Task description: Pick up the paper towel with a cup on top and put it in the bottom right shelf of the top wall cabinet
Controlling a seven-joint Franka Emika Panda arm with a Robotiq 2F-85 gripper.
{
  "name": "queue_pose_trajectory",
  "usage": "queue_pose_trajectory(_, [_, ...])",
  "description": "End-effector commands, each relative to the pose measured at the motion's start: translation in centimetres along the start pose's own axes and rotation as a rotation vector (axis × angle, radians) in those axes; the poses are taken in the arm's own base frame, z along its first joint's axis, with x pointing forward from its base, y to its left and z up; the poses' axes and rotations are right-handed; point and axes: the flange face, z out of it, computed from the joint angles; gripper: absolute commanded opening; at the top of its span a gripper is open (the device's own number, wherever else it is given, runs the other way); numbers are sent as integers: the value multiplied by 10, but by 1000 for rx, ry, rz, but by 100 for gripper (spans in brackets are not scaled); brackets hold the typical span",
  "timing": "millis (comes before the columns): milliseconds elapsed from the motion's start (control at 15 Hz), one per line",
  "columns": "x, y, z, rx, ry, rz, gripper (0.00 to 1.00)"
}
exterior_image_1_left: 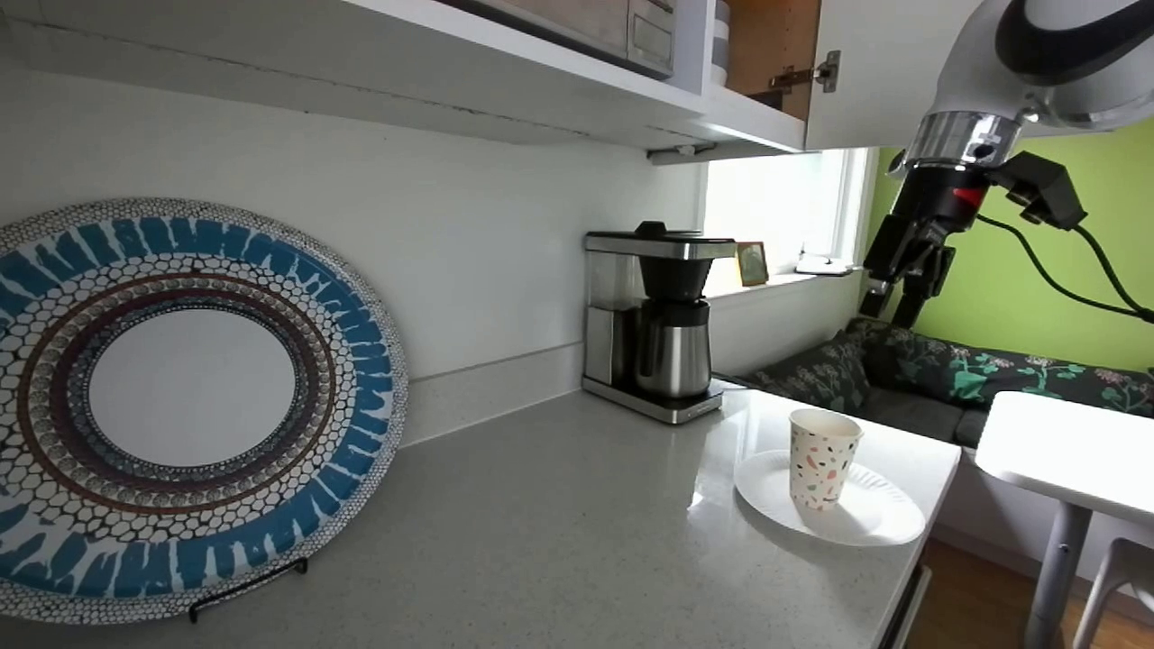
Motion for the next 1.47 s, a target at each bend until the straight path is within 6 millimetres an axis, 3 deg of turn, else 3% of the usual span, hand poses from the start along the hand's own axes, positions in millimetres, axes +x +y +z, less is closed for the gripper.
queue_pose_trajectory(0, [-12, 38, 16, 143, 6, -57, 100])
queue_pose_trajectory(467, [-38, 99, 51, 329, 2, -12, 100])
queue_pose_trajectory(733, [-41, 101, 65, 405, 3, 3, 100])
queue_pose_trajectory(800, [-39, 102, 57, 359, 4, 3, 100])
queue_pose_trajectory(1267, [-38, 101, 56, 355, 4, 3, 100])
queue_pose_trajectory(1400, [-34, 118, 60, 385, -21, 59, 100])
